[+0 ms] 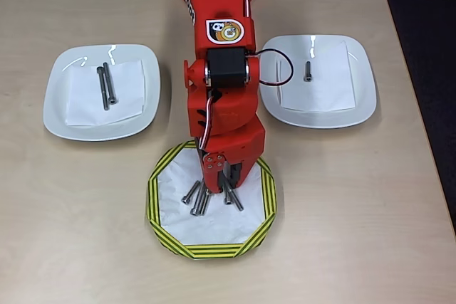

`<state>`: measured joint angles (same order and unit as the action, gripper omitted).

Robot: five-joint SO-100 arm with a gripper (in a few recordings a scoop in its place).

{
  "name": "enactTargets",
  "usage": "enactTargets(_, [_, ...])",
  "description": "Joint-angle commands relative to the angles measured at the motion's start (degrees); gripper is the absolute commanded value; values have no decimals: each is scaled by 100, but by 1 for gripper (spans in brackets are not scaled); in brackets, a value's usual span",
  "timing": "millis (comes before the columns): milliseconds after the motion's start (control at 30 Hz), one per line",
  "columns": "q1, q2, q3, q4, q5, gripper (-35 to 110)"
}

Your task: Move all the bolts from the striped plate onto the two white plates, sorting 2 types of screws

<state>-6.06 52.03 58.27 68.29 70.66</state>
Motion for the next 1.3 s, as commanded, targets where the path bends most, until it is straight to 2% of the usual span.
enactTargets(0, [-141,316,-123,167,132,6])
enactTargets(133, [-141,334,-132,264,185,0])
enactTargets(467, [-88,387,-193,396,70,0])
enactTargets(867, [220,360,-1591,1626,-352,0])
enactTargets(1100, [396,439,-1784,2057,-360,0])
enactTargets(1267, [940,677,-1758,2461,-606,0])
